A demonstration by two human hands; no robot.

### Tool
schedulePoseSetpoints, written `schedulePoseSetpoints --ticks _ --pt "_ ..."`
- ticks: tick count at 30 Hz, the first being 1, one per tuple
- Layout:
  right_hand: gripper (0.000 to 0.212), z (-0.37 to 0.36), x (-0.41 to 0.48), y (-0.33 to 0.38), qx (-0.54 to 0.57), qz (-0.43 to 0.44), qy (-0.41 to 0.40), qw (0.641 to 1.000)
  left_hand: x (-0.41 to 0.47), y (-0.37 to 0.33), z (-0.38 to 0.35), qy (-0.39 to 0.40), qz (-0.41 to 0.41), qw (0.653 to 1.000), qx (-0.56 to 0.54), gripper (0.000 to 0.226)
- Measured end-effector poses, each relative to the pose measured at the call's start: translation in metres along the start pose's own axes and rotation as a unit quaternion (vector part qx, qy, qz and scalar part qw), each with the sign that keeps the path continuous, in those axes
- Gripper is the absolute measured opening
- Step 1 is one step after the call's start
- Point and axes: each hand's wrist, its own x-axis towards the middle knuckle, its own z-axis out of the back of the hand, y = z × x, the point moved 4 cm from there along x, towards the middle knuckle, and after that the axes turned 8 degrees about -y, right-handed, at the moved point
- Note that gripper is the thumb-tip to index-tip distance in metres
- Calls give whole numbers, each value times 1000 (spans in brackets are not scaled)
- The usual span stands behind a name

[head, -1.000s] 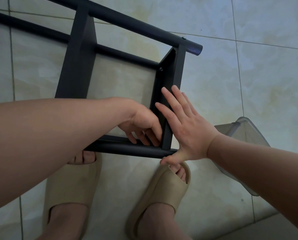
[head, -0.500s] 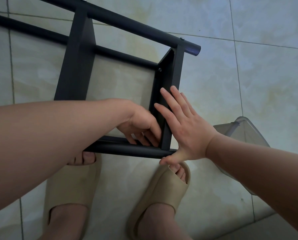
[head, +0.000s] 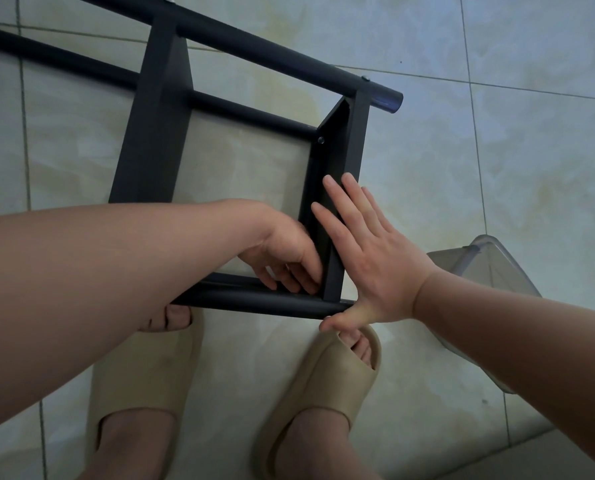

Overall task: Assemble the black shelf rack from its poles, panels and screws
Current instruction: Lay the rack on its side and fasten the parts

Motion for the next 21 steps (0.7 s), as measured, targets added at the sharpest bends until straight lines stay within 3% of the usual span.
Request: schedulePoseSetpoints --ticks 7,13,21 --pt "138 1 0 0 2 0 1 1000 -3 -1 0 18 -10 999 -34 23" --pt "138 1 0 0 -3 1 0 1000 -4 0 -2 -7 -24 1000 11 7" --pt "139 -1 0 0 -2 0 0 1000 -9 -6 2 -6 -43 999 15 20"
